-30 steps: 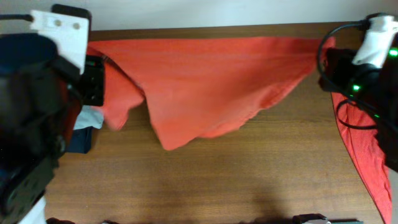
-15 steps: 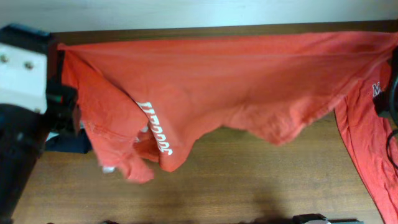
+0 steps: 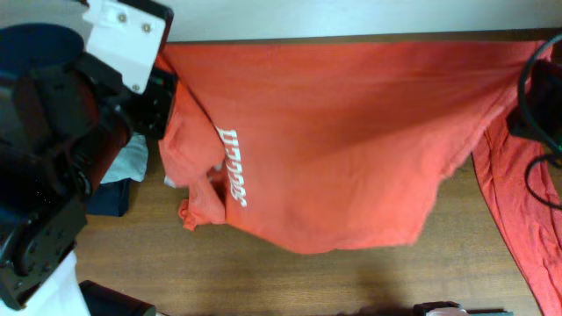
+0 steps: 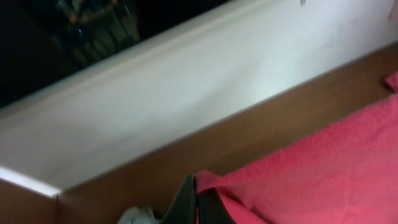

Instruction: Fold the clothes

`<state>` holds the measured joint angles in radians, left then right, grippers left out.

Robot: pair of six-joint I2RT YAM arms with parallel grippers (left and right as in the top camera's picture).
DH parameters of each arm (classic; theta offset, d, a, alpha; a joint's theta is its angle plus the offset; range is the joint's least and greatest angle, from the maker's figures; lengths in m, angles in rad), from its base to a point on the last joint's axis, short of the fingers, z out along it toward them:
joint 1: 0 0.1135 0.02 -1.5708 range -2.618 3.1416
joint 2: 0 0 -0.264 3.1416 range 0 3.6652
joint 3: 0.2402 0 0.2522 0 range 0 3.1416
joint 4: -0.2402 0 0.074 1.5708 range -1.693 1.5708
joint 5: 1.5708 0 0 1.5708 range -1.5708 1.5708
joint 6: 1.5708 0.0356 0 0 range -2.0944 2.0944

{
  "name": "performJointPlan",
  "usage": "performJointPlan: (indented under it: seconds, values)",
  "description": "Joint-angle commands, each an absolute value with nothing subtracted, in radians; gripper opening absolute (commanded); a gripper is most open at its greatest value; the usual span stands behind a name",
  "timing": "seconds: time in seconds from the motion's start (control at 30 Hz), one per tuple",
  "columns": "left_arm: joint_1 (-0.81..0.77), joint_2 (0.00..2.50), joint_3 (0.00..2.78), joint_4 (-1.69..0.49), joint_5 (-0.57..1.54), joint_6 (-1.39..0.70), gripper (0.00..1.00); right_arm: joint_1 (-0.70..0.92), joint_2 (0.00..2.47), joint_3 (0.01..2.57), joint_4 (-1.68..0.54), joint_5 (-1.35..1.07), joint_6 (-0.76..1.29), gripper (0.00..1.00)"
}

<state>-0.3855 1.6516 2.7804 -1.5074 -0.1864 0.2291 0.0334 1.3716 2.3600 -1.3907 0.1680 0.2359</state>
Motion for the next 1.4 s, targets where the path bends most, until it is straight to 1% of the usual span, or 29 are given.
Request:
performJointPlan:
  seconds: [0.0, 0.07, 0.17, 0.3, 0.57, 0.73, 0.83, 1.0, 1.13, 1.23, 1.27, 1.3, 1.33, 1.37]
  values:
    - [-0.378, 1.638, 2.796, -1.441, -0.209, 0.287, 0.01, 0.031, 1.415, 2.370, -1.367, 0.222, 0.241, 0.04]
    - [-0.379, 1.652, 2.796, -1.413, -0.208, 0.302, 0.00, 0.031, 1.452, 2.370, -1.355, 0.222, 0.241, 0.04]
    - [-0.379, 1.642, 2.796, -1.439, -0.209, 0.305, 0.00, 0.031, 1.456, 2.370, -1.358, 0.222, 0.241, 0.04]
    - [-0.380, 1.586, 2.796, -1.473, -0.201, 0.304, 0.00, 0.031, 1.403, 2.371, -1.357, 0.222, 0.241, 0.04]
    - [-0.432, 1.412, 2.796, -1.527, -0.201, 0.284, 0.00, 0.031, 1.245, 2.371, -1.359, 0.222, 0.242, 0.04]
    - [-0.431, 1.394, 2.796, -1.510, -0.210, 0.286, 0.01, 0.031, 1.202, 2.370, -1.359, 0.223, 0.241, 0.04]
    - [-0.431, 1.448, 2.796, -1.493, -0.254, 0.291, 0.01, 0.031, 1.220, 2.370, -1.362, 0.250, 0.241, 0.04]
    - [-0.431, 1.638, 2.796, -1.450, -0.277, 0.317, 0.02, 0.031, 1.318, 2.370, -1.391, 0.278, 0.242, 0.04]
    - [-0.422, 1.855, 2.796, -1.402, -0.276, 0.342, 0.02, 0.031, 1.496, 2.369, -1.419, 0.274, 0.241, 0.05]
    - [-0.403, 2.017, 2.796, -1.349, -0.276, 0.368, 0.02, 0.030, 1.649, 2.369, -1.396, 0.274, 0.241, 0.06]
    - [-0.392, 2.074, 2.796, -1.323, -0.277, 0.384, 0.04, 0.030, 1.703, 2.369, -1.374, 0.275, 0.241, 0.12]
    - [-0.380, 2.141, 2.796, -1.291, -0.278, 0.405, 0.10, 0.030, 1.777, 2.369, -1.333, 0.286, 0.241, 0.16]
    - [-0.367, 2.202, 2.796, -1.258, -0.282, 0.425, 0.25, 0.030, 1.822, 2.370, -1.303, 0.302, 0.241, 0.20]
    - [-0.357, 2.240, 2.796, -1.232, -0.305, 0.425, 0.42, 0.025, 1.868, 2.370, -1.267, 0.326, 0.241, 0.26]
